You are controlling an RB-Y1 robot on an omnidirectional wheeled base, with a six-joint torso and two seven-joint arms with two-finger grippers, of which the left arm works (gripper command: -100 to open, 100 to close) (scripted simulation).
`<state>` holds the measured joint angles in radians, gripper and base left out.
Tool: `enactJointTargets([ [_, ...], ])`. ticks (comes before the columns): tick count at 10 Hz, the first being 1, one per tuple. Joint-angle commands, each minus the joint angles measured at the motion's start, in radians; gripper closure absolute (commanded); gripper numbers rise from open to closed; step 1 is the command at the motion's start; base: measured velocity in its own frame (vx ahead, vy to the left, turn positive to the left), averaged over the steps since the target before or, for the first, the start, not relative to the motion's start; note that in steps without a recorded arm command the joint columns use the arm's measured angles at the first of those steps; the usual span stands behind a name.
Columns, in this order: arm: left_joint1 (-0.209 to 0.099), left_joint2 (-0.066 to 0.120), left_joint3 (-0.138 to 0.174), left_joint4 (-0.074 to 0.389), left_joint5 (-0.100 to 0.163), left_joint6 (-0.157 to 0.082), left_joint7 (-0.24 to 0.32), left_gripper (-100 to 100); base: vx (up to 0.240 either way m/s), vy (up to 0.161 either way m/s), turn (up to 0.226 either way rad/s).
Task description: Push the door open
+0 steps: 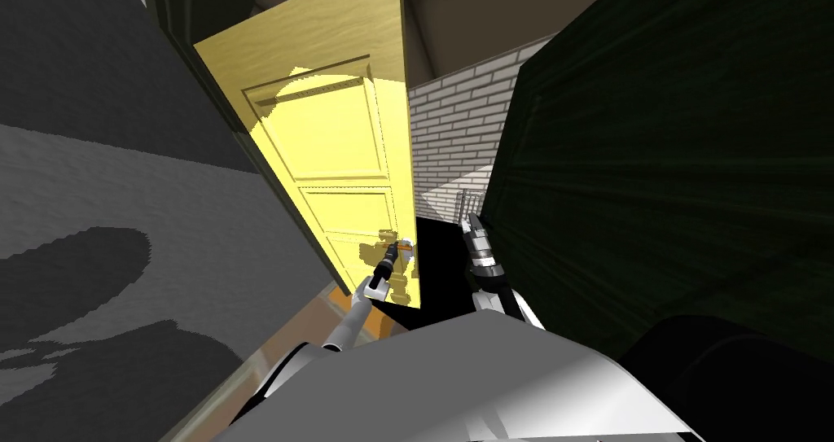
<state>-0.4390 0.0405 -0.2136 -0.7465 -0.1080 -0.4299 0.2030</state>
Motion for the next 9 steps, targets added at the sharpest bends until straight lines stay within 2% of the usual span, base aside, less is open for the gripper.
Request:
enactJointTargets([
  [1,-0.013,0.014,0.036,0.022,0.010,-0.017,-0.015,100,0.132,-0.088,0.062],
  [4,-0.014,0.019,0.070,0.024,0.020,-0.014,-0.029,100,0.108,-0.147,0.063],
  [9,-0.015,0.017,0.125,0.029,0.037,-0.009,-0.053,100,0.132,-0.158,0.074],
])
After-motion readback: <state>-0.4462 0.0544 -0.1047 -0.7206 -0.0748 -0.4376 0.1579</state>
